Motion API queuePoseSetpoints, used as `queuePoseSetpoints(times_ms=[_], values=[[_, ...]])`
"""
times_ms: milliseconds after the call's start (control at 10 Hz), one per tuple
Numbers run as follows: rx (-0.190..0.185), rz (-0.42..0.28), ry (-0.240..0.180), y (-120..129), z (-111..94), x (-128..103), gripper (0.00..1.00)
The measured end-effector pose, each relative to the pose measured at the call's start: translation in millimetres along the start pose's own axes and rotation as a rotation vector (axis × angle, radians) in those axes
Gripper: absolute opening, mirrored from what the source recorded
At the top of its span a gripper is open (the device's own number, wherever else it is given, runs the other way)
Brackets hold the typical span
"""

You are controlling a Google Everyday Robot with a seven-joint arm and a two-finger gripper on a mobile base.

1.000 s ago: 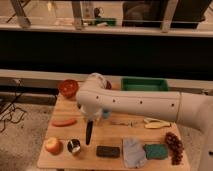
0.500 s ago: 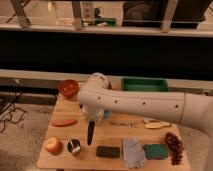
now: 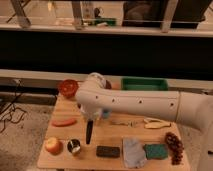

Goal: Wipe red bowl with brush

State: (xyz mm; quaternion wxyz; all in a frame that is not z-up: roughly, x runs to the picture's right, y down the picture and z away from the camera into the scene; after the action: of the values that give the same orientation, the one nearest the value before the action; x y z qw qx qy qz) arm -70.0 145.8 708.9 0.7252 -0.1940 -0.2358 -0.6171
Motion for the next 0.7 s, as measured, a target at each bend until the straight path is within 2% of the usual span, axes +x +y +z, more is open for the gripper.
queuePoseSetpoints(times_ms=[700], values=[[-0.001,0.019,0.002,9.1,-0.1,0.5,0.19]])
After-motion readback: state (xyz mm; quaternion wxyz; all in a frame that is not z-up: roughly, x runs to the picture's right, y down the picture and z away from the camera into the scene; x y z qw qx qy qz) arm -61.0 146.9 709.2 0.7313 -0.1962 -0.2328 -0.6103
